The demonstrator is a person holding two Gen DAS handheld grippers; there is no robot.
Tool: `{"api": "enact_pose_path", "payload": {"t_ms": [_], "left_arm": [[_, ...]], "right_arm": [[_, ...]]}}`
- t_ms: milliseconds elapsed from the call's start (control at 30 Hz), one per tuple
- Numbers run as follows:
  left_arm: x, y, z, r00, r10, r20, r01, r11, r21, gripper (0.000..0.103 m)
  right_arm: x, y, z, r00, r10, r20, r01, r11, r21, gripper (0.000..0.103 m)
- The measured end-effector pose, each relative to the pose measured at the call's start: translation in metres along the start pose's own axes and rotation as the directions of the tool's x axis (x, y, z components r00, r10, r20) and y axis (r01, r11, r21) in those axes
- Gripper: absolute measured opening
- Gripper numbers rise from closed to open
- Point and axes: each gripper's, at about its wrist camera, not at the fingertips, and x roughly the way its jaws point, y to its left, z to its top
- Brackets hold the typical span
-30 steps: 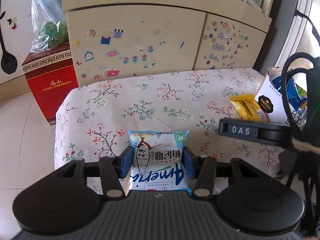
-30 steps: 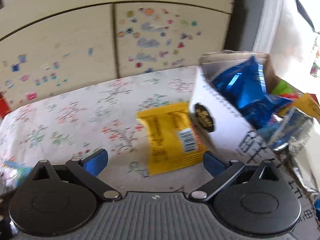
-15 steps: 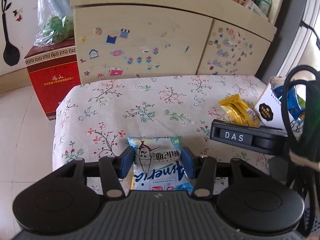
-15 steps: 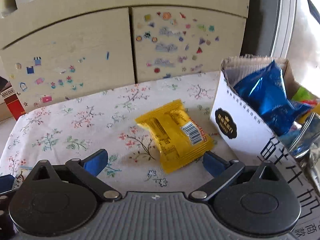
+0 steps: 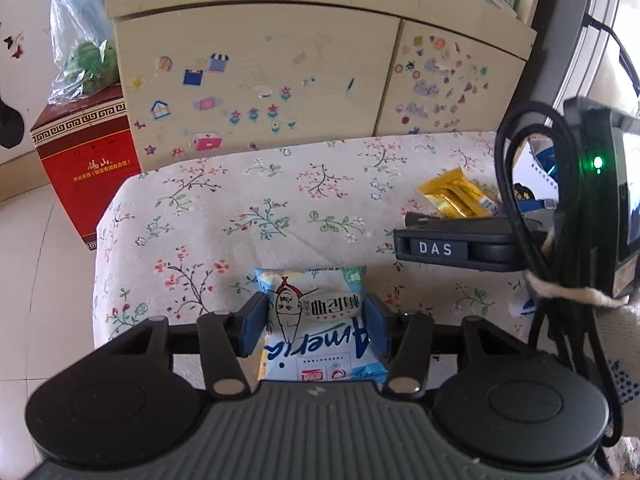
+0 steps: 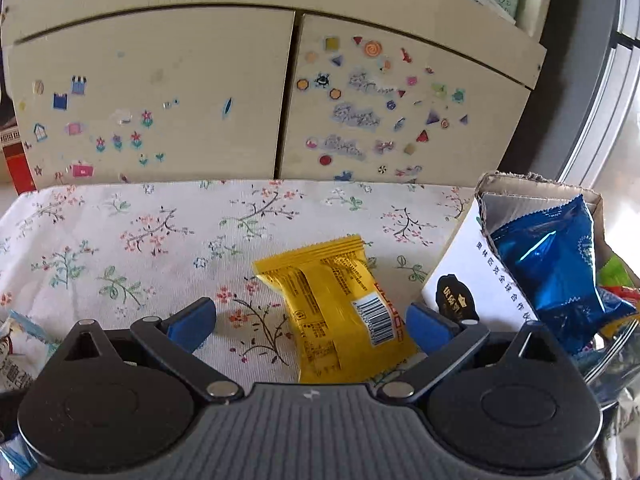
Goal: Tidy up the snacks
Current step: 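Grasp the white Amerie bag with the left gripper while the right grasps the yellow bag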
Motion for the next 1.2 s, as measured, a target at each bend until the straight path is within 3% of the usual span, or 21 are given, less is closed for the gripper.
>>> {"api": "enact_pose_path", "payload": {"t_ms": [200, 300, 633, 667, 733, 833, 900, 1000, 1033, 1200], "left_arm": [[0.003, -0.005, -0.002, 1.0, 0.017, -0.019, -0.017, 0.999, 0.028, 0.053], [0.005, -0.006, -0.004, 0.999, 0.037, -0.028, -0.036, 0.999, 0.032, 0.052], [0.001, -0.01, -0.003, 0.999, 0.045, -0.023, -0.045, 0.998, 0.035, 0.049], [-0.001, -0.01, -0.002, 0.999, 0.047, -0.02, -0.046, 0.998, 0.032, 0.049], [-0.004, -0.011, -0.001, 0.999, 0.046, -0.009, -0.046, 0.999, 0.022, 0.049], [-0.01, -0.011, 0.003, 0.999, 0.052, 0.008, -0.052, 0.998, 0.019, 0.049], [-0.013, -0.011, 0.003, 0.998, 0.056, 0.005, -0.057, 0.998, 0.019, 0.049], [-0.015, -0.009, 0.0, 0.998, 0.062, -0.002, -0.062, 0.998, -0.003, 0.049], [-0.016, -0.009, -0.001, 0.998, 0.066, -0.001, -0.066, 0.998, -0.007, 0.049], [-0.017, -0.006, -0.002, 0.998, 0.066, -0.004, -0.066, 0.998, -0.011, 0.049]], "right_arm": [[0.002, -0.003, 0.001, 0.998, 0.054, -0.01, -0.054, 0.998, 0.02, 0.099], [-0.002, -0.003, -0.001, 0.997, 0.083, 0.005, -0.083, 0.996, 0.028, 0.076], [-0.017, -0.008, -0.006, 0.99, 0.139, -0.005, -0.139, 0.99, 0.039, 0.073], [-0.02, -0.008, -0.006, 0.99, 0.142, -0.005, -0.142, 0.989, 0.036, 0.065], [-0.027, -0.007, -0.004, 0.989, 0.149, -0.017, -0.149, 0.989, 0.014, 0.023], [-0.039, -0.007, -0.003, 0.987, 0.158, -0.028, -0.158, 0.987, -0.021, 0.023], [-0.041, -0.012, -0.005, 0.973, 0.219, -0.08, -0.219, 0.976, 0.007, 0.024], [-0.045, -0.028, -0.016, 0.964, 0.254, -0.072, -0.247, 0.965, 0.09, 0.044], [-0.046, -0.032, -0.019, 0.968, 0.245, -0.064, -0.237, 0.966, 0.102, 0.057], [-0.045, -0.041, -0.02, 0.968, 0.25, -0.028, -0.245, 0.961, 0.126, 0.071]]}}
